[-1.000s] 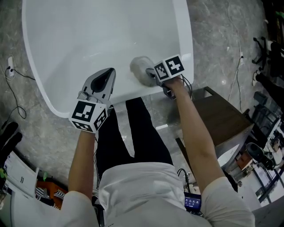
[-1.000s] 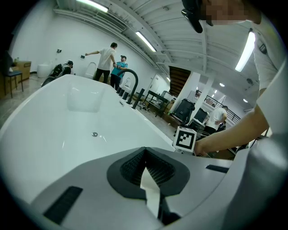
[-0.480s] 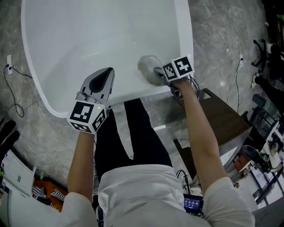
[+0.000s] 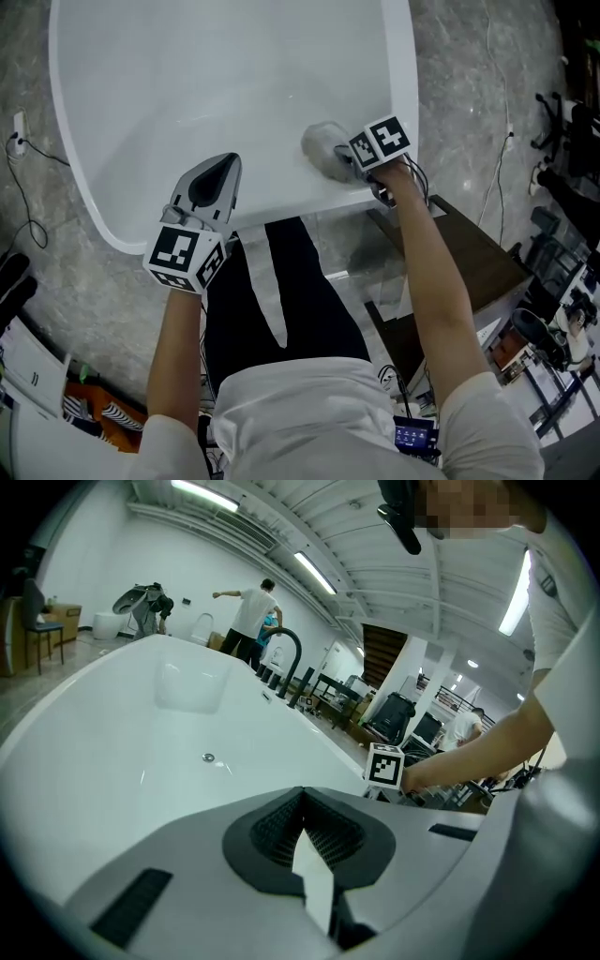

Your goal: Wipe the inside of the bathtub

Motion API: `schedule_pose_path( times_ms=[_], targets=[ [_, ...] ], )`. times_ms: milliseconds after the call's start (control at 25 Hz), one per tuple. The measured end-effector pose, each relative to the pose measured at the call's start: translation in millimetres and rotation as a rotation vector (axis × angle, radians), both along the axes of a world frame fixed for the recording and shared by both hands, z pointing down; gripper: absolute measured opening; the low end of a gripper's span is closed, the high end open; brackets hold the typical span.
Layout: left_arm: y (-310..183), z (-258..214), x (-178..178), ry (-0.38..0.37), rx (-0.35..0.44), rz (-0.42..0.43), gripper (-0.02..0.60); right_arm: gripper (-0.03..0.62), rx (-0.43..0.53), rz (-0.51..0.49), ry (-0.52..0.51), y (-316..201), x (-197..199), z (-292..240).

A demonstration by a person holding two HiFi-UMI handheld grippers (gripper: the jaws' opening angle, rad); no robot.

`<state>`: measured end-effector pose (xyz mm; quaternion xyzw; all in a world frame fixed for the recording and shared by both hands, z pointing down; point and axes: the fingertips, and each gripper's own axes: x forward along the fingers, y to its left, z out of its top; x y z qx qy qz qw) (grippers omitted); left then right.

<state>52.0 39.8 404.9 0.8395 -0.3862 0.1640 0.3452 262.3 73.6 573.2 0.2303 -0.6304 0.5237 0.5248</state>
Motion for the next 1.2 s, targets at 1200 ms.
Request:
schedule_pose_path(
  times_ms=[1200],
  targets=[
    [-19, 29, -38, -0.031, 0.004, -0.008, 0.006, 0.095, -0.197, -0.142, 0.002, -14, -41, 60]
  ],
)
